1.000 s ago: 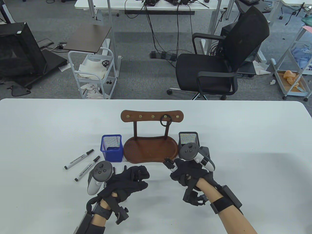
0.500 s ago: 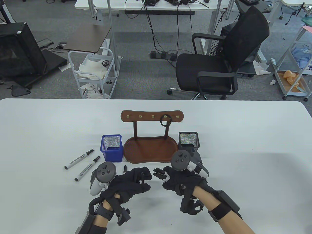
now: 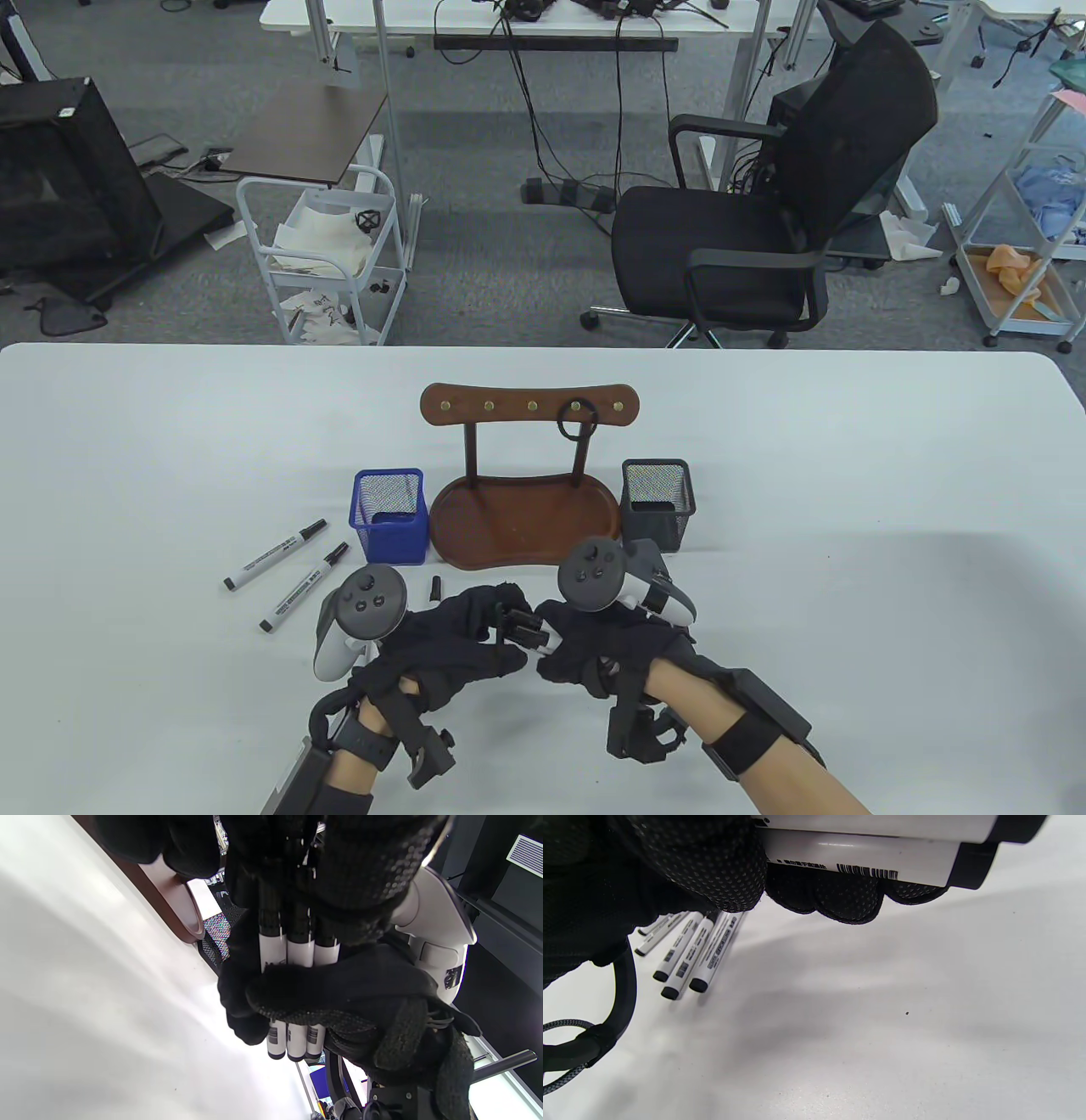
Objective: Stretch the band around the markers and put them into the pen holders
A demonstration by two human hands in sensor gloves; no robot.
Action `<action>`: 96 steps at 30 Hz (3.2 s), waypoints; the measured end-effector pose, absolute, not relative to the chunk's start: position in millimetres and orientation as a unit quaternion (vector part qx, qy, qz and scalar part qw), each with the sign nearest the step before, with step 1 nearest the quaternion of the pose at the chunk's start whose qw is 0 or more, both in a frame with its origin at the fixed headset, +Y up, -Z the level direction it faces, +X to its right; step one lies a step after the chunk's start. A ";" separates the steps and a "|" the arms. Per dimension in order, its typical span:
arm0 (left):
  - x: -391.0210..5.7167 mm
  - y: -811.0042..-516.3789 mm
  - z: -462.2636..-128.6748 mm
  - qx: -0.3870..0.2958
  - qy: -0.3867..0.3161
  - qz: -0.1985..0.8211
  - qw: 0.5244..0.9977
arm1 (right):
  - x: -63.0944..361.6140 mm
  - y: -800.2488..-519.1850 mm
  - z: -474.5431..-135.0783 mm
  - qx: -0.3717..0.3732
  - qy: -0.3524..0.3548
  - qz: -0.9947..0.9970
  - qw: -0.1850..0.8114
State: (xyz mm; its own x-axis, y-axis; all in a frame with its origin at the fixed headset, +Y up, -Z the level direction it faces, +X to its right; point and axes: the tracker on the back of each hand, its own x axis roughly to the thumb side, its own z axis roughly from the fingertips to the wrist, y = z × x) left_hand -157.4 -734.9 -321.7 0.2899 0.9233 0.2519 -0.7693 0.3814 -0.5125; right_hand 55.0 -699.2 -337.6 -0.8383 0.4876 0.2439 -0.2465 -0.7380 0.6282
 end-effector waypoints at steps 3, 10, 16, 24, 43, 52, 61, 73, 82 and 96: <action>-157.2 -734.6 -321.3 -0.143 -0.260 0.526 0.797 | 52.4 -699.1 -337.8 0.203 0.302 0.910 0.200; -153.5 -732.5 -318.8 -0.135 -0.258 0.490 0.821 | 43.1 -697.4 -335.9 0.209 0.297 0.916 0.171; -149.9 -733.6 -318.1 -0.140 -0.258 0.461 0.837 | 32.9 -695.0 -331.4 0.221 0.277 0.924 0.143; -151.6 -740.9 -322.4 -0.174 -0.257 0.496 0.811 | 44.1 -700.1 -336.5 0.252 0.305 0.889 0.229; -148.7 -753.9 -326.3 -0.249 -0.257 0.539 0.763 | 46.6 -678.6 -313.1 0.254 0.082 0.938 0.221; -139.7 -753.9 -323.8 -0.284 -0.291 0.529 0.745 | 58.4 -678.5 -319.8 0.263 0.135 0.902 0.313; -157.2 -742.3 -327.9 -0.214 -0.273 0.524 0.778 | 86.5 -708.5 -345.0 0.234 0.331 0.744 0.531; -125.0 -722.1 -307.6 -0.172 -0.339 0.441 0.813 | 103.6 -748.8 -359.7 0.019 0.338 0.638 0.691; -114.6 -714.4 -300.4 -0.162 -0.370 0.431 0.807 | 105.2 -743.0 -356.0 -0.060 0.308 0.637 0.704; -123.8 -714.9 -303.3 -0.189 -0.361 0.476 0.779 | 117.0 -724.8 -348.2 -0.006 0.227 0.752 0.619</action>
